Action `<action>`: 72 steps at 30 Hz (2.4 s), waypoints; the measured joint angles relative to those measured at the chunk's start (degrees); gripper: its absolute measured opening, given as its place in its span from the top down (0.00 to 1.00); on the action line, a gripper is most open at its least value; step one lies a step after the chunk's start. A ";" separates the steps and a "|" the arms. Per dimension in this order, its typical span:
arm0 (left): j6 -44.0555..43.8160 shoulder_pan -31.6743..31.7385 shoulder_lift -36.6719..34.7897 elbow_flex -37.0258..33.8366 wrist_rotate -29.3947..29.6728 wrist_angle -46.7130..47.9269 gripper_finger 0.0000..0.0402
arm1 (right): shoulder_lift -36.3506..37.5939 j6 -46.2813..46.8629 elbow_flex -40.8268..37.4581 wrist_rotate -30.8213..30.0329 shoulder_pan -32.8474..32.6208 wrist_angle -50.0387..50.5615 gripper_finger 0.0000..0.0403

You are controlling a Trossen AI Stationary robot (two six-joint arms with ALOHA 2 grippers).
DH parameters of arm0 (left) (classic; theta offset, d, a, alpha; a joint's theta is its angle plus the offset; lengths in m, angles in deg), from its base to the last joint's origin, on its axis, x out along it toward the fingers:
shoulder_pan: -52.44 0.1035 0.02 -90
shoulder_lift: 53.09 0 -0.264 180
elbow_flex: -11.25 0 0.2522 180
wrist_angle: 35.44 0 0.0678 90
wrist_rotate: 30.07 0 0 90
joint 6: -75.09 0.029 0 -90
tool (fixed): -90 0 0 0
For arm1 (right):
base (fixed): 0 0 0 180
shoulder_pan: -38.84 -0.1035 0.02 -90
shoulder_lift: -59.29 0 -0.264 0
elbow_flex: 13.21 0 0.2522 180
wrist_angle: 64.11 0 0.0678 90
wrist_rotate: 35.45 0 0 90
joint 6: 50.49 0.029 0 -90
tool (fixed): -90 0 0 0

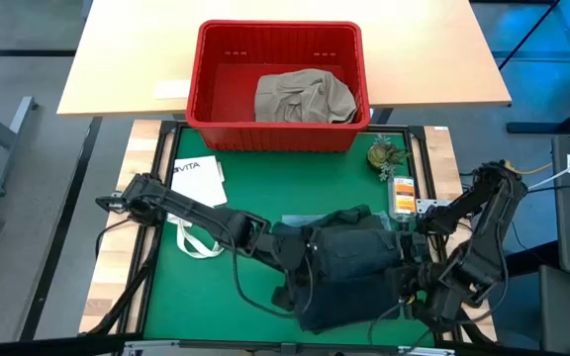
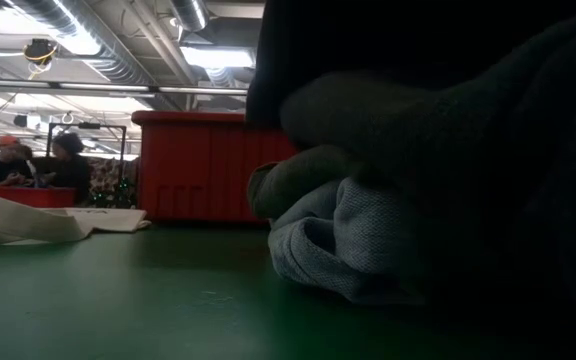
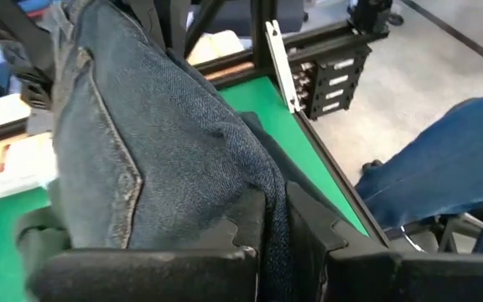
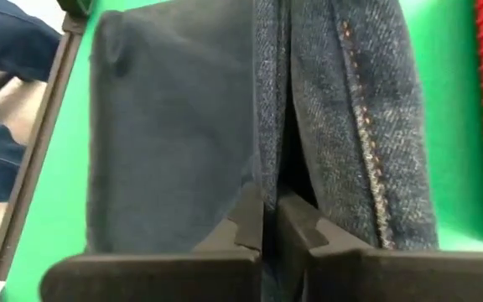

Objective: Fold Laundry from Bin
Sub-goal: Fold the dark blue jeans

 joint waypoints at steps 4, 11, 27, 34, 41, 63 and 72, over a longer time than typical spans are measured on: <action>-0.03 -0.99 2.51 0.00 -0.37 -0.41 0.94 | 0.00 1.17 -5.15 1.04 -1.57 -6.73 0.98; 0.00 -2.34 5.77 0.00 -0.45 -1.34 0.94 | 0.00 2.51 -12.13 5.16 -2.24 -16.00 0.97; -7.15 -4.51 12.48 0.00 -1.07 -3.96 0.91 | 0.00 3.02 -18.10 16.11 -2.14 -27.84 0.97; -7.50 -4.64 12.72 0.00 -1.35 -3.47 0.80 | 0.00 5.20 -18.10 16.83 -2.18 -27.84 0.97; -9.07 -4.68 12.76 0.00 -1.71 -2.91 0.65 | -0.02 5.65 -18.10 21.28 -2.30 -27.82 0.85; -8.74 -3.74 5.75 -0.11 2.35 -3.24 0.59 | -0.02 1.93 -9.63 35.51 -2.22 -25.17 0.56; -8.76 -3.55 6.32 -0.11 6.55 -2.86 0.59 | -0.02 -7.09 -5.16 20.50 -2.60 -18.21 0.63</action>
